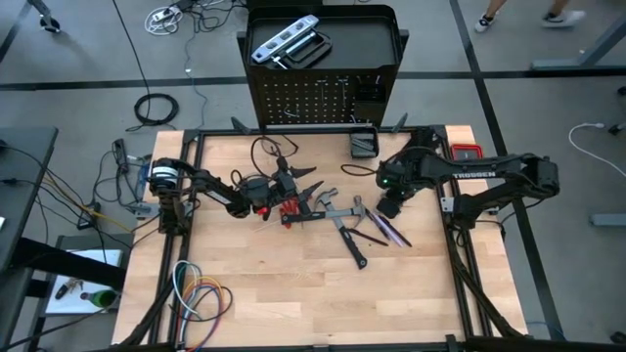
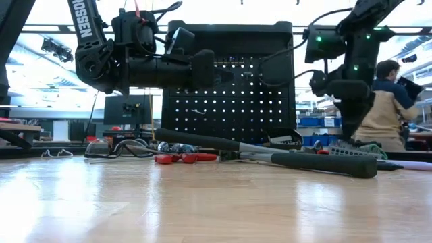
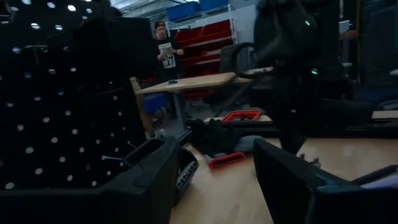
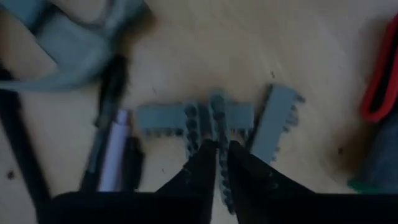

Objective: Hang tools onto peg board
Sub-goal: Remove the terminal block from the bottom basket of the peg board, then remove the middle terminal block from the bottom basket of the peg board

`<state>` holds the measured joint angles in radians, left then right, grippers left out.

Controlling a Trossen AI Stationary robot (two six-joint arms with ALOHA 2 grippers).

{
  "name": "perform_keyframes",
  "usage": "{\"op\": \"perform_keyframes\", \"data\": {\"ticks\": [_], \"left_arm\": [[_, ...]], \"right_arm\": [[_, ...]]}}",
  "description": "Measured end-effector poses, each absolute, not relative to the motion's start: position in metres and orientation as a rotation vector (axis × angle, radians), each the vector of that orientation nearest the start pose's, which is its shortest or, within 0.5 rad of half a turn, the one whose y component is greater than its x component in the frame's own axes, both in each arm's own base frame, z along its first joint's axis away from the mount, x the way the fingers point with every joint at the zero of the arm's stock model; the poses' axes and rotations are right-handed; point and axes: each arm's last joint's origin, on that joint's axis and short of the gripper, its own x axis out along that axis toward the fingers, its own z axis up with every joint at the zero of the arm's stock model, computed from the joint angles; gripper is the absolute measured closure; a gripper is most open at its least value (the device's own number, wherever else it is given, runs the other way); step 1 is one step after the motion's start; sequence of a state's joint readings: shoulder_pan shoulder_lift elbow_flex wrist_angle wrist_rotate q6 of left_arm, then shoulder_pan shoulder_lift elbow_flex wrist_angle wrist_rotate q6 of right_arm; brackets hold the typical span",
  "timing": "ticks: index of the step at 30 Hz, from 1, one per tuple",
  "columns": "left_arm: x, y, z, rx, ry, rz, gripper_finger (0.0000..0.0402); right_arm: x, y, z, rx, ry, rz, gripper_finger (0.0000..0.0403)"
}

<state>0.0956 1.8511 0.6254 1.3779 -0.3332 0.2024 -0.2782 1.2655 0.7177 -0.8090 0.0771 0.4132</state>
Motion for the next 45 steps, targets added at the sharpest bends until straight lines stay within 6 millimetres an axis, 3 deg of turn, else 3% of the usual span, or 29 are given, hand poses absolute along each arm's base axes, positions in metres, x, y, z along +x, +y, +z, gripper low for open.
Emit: {"op": "perform_keyframes", "data": {"ticks": [8,15,19,27,31,36,45], "left_arm": [[0.324,0.040,0.161,0.182,-0.105,0.427,0.0195],[0.324,0.040,0.162,0.181,-0.118,0.427,0.0195],[0.324,0.040,0.163,0.180,-0.129,0.427,0.0195],[0.324,0.040,0.163,0.181,-0.131,0.427,0.0195],[0.324,0.040,0.164,0.182,-0.133,0.428,0.0195],[0.324,0.040,0.164,0.182,-0.136,0.428,0.0195],[0.328,0.041,0.168,0.181,-0.143,0.429,0.0195]], "right_arm": [[0.205,-0.061,0.211,0.388,1.158,-0.527,0.0273],[0.229,-0.075,0.218,0.010,0.913,-0.577,0.0231],[0.232,-0.092,0.212,-0.183,0.862,-0.676,0.0228],[0.221,-0.139,0.192,-0.177,0.974,-0.743,0.0247],[0.221,-0.148,0.182,-0.206,1.034,-0.714,0.0250],[0.224,-0.151,0.184,-0.203,1.012,-0.684,0.0248],[0.251,-0.170,0.180,-0.250,1.054,-0.646,0.0232]]}}
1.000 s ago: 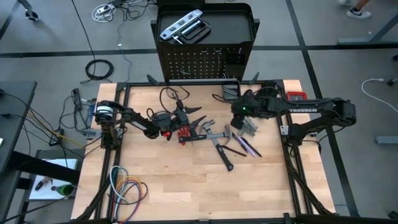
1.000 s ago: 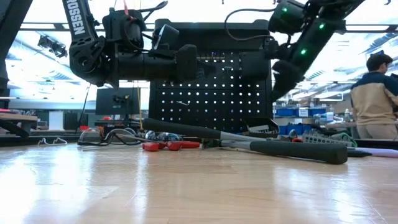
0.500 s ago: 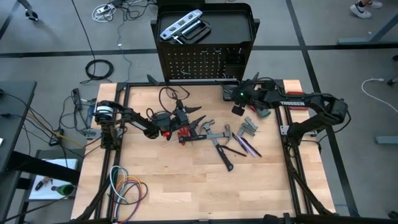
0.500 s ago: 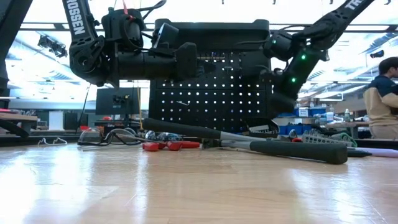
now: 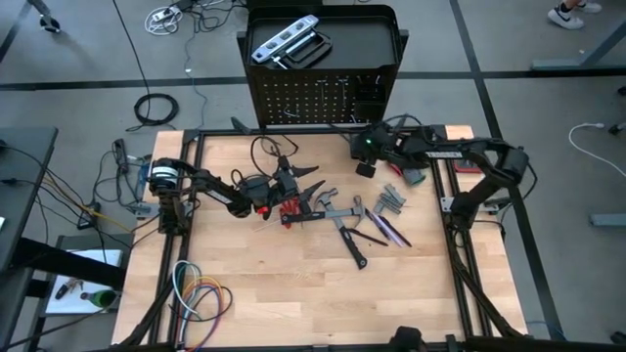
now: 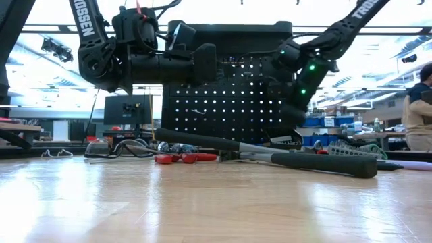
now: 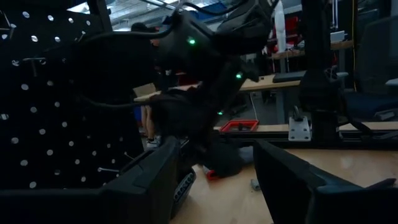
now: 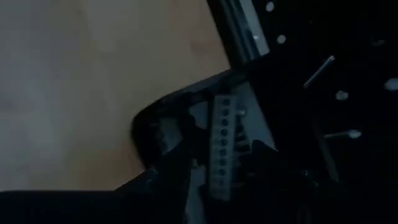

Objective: Hang tools onto peg board
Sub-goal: Remove the middle terminal block from the bottom basket of the peg board

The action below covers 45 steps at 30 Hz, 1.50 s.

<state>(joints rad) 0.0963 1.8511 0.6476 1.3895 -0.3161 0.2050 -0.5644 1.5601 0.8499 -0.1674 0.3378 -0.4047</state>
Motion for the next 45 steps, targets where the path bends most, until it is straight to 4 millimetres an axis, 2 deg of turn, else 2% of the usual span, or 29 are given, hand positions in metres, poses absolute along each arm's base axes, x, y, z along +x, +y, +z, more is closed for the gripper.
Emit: {"op": "perform_keyframes", "data": {"ticks": [4,10,15,18,22,29,38,45], "left_arm": [[0.329,0.041,0.166,0.183,-0.129,0.428,0.0195],[0.329,0.041,0.166,0.184,-0.121,0.427,0.0195],[0.328,0.041,0.167,0.182,-0.132,0.428,0.0195],[0.328,0.041,0.167,0.186,-0.136,0.431,0.0195],[0.328,0.041,0.167,0.187,-0.139,0.434,0.0195],[0.328,0.041,0.168,0.205,-0.143,0.438,0.0195],[0.328,0.042,0.167,0.207,-0.126,0.437,0.0195],[0.328,0.042,0.166,0.208,-0.117,0.437,0.0195]], "right_arm": [[0.263,-0.182,0.177,-0.238,1.072,-0.670,0.0202],[0.266,-0.197,0.158,-0.208,1.146,-0.655,0.0152],[0.262,-0.216,0.142,-0.175,1.152,-0.672,0.0142],[0.259,-0.223,0.137,-0.184,1.163,-0.721,0.0159],[0.258,-0.227,0.137,-0.192,1.155,-0.747,0.0207],[0.258,-0.229,0.138,-0.215,1.153,-0.818,0.0357],[0.264,-0.210,0.153,-0.277,1.163,-0.833,0.0359],[0.265,-0.196,0.171,-0.247,1.118,-0.880,0.0359]]}}
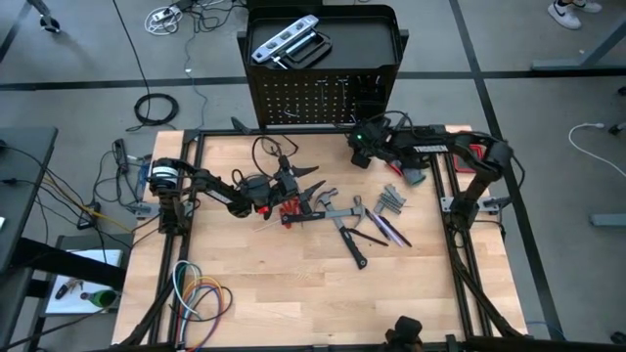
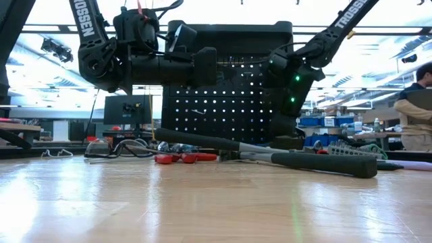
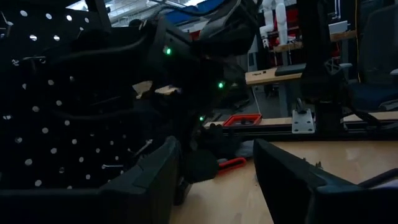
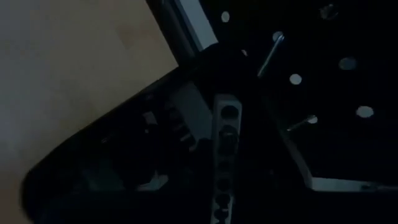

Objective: Hang tools onto peg board
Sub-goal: Remove the middle terminal block from the bottom basket of the peg board, then remove the left terminal block from the bottom basket of the peg board

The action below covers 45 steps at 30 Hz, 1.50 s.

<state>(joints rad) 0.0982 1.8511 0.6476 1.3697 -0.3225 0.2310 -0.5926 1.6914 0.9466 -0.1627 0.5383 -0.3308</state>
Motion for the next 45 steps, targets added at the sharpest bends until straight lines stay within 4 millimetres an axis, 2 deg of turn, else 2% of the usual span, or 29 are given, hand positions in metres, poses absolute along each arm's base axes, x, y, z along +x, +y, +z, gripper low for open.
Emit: {"op": "perform_keyframes", "data": {"ticks": [7,12,17,19,22,27,30,36,39,42,45], "left_arm": [[0.329,0.042,0.165,0.209,-0.108,0.436,0.0195],[0.329,0.042,0.164,0.210,-0.102,0.436,0.0195],[0.329,0.042,0.165,0.209,-0.105,0.436,0.0195],[0.328,0.042,0.166,0.208,-0.116,0.436,0.0195],[0.329,0.041,0.167,0.198,-0.124,0.434,0.0195],[0.330,0.041,0.167,0.174,-0.125,0.431,0.0195],[0.330,0.041,0.167,0.175,-0.124,0.431,0.0195],[0.330,0.041,0.167,0.175,-0.124,0.431,0.0195],[0.330,0.041,0.167,0.174,-0.124,0.431,0.0195],[0.330,0.041,0.167,0.175,-0.124,0.430,0.0195],[0.330,0.041,0.168,0.174,-0.129,0.431,0.0195]], "right_arm": [[0.265,-0.173,0.191,-0.194,1.069,-0.867,0.0359],[0.260,-0.141,0.216,-0.137,1.023,-0.825,0.0359],[0.244,-0.109,0.232,0.030,1.042,-0.738,0.0344],[0.236,-0.101,0.229,0.122,1.084,-0.712,0.0341],[0.225,-0.090,0.210,0.230,1.148,-0.664,0.0341],[0.210,-0.076,0.176,0.310,1.249,-0.633,0.0337],[0.205,-0.069,0.168,0.333,1.263,-0.643,0.0318],[0.208,-0.064,0.168,0.366,1.247,-0.625,0.0265],[0.210,-0.064,0.178,0.348,1.258,-0.613,0.0239],[0.216,-0.068,0.192,0.261,1.196,-0.639,0.0216],[0.226,-0.076,0.202,0.117,1.043,-0.693,0.0198]]}}
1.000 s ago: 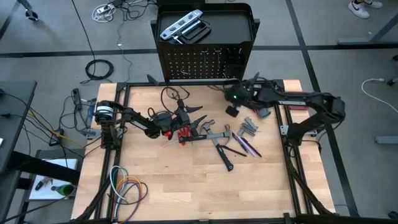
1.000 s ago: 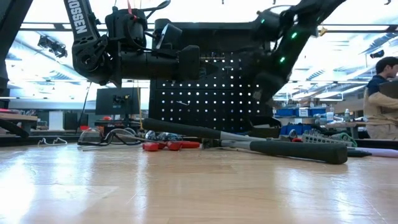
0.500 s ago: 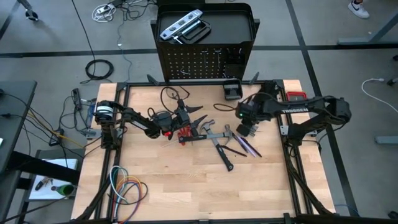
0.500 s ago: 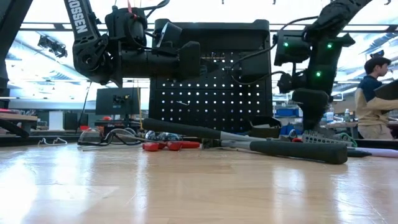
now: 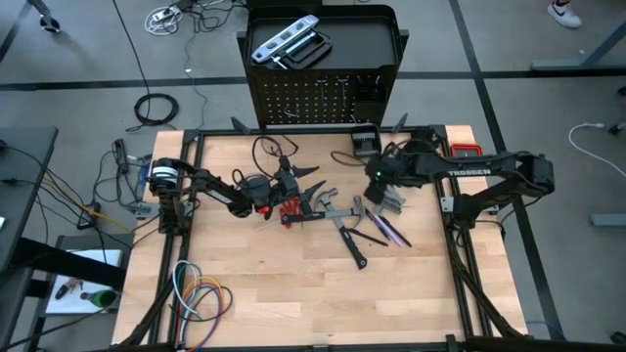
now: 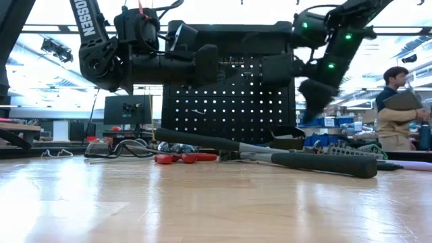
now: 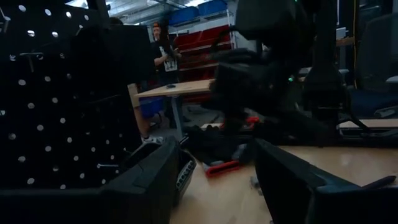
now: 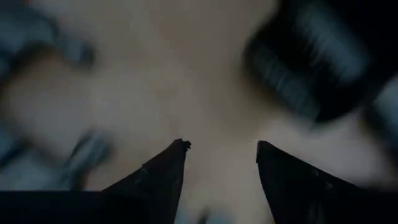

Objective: Hang tools onto peg board
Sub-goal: Remove the left terminal block from the bottom basket of the peg board

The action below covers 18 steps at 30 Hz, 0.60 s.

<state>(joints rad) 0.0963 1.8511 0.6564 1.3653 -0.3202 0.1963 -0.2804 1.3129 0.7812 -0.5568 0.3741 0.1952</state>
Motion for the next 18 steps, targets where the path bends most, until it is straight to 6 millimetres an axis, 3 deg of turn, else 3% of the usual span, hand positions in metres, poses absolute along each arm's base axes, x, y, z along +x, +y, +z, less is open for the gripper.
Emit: {"op": "perform_keyframes", "data": {"ticks": [4,10,15,18], "left_arm": [[0.333,0.041,0.170,0.173,-0.140,0.430,0.0195],[0.333,0.041,0.167,0.177,-0.109,0.417,0.0195],[0.333,0.041,0.168,0.185,-0.112,0.419,0.0195],[0.334,0.042,0.169,0.186,-0.120,0.421,0.0195]], "right_arm": [[0.233,-0.094,0.200,-0.040,0.944,-0.692,0.0182],[0.222,-0.129,0.198,-0.109,1.021,-0.743,0.0183],[0.214,-0.143,0.198,-0.188,1.079,-0.608,0.0199],[0.211,-0.157,0.200,-0.138,1.081,-0.548,0.0212]]}}
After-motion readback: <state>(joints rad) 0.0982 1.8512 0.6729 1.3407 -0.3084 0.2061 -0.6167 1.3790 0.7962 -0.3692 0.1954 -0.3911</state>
